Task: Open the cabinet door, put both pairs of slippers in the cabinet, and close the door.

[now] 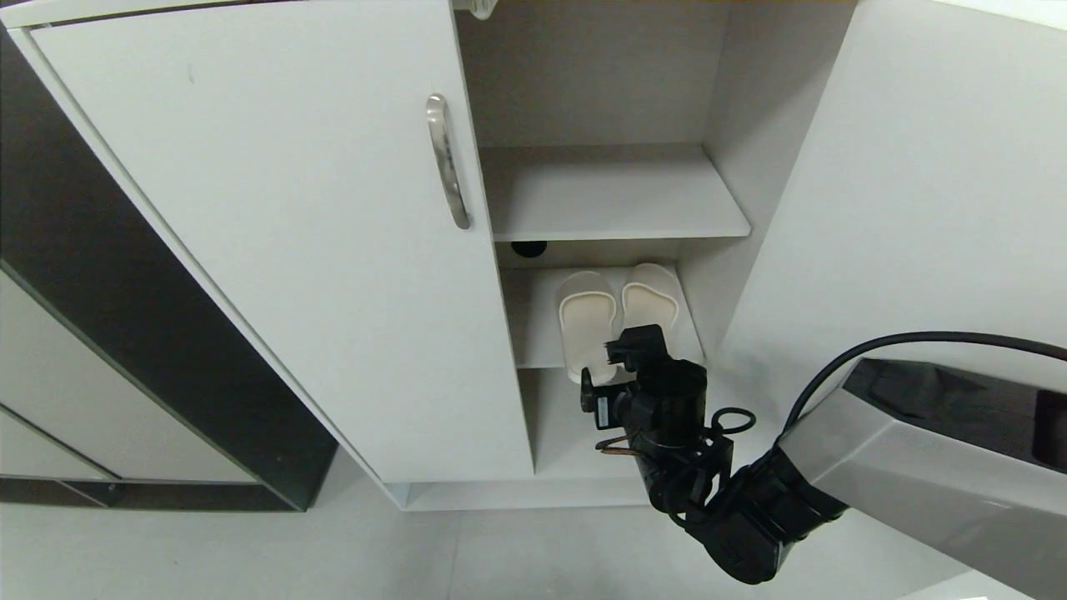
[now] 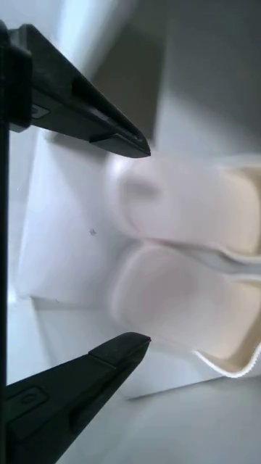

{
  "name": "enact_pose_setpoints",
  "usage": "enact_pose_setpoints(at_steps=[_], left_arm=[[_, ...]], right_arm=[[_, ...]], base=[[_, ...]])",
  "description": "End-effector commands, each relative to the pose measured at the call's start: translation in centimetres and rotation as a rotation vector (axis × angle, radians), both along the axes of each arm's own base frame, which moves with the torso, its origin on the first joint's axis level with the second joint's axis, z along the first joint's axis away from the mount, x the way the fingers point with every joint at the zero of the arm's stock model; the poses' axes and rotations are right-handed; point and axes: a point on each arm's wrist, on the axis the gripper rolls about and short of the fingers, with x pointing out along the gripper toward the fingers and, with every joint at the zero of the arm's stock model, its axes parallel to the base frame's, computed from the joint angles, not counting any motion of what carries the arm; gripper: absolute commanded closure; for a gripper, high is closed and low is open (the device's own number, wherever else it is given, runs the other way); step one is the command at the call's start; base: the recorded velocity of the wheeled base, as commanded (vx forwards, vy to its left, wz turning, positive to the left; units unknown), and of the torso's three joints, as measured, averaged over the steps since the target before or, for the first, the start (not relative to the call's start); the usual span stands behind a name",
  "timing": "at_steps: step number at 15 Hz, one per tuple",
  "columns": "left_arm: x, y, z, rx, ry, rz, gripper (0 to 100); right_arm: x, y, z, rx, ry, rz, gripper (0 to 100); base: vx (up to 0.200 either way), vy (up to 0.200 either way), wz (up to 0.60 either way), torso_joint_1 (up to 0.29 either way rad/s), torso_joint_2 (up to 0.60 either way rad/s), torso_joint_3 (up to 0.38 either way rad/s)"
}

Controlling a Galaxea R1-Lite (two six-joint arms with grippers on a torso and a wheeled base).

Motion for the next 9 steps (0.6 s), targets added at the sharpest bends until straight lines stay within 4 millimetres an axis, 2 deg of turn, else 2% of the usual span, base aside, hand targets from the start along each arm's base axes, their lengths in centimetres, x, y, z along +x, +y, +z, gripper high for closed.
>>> enact_pose_setpoints(at_steps=[1,2,9], left_arm=[[0.01,0.0,0.01,0.0,0.0,0.0,100],[0.01,0.0,0.01,0.001,0.0,0.0,100],[0.01,0.01,0.01,-0.019,0.001,0.005,100]], right_arm=[[-0.23,0.07,0.4,0.006,-0.007,0.002,0],[-0.23,0.07,0.4,0.006,-0.007,-0.001,0],[-0.73,-0.07,0.43,0.001,-0.004,0.003,0]], base=[[-0.2,0.0,0.0,0.002,0.0,0.007],[-0.2,0.0,0.0,0.007,0.01,0.007],[0.0,0.0,0.0,0.0,0.0,0.0]])
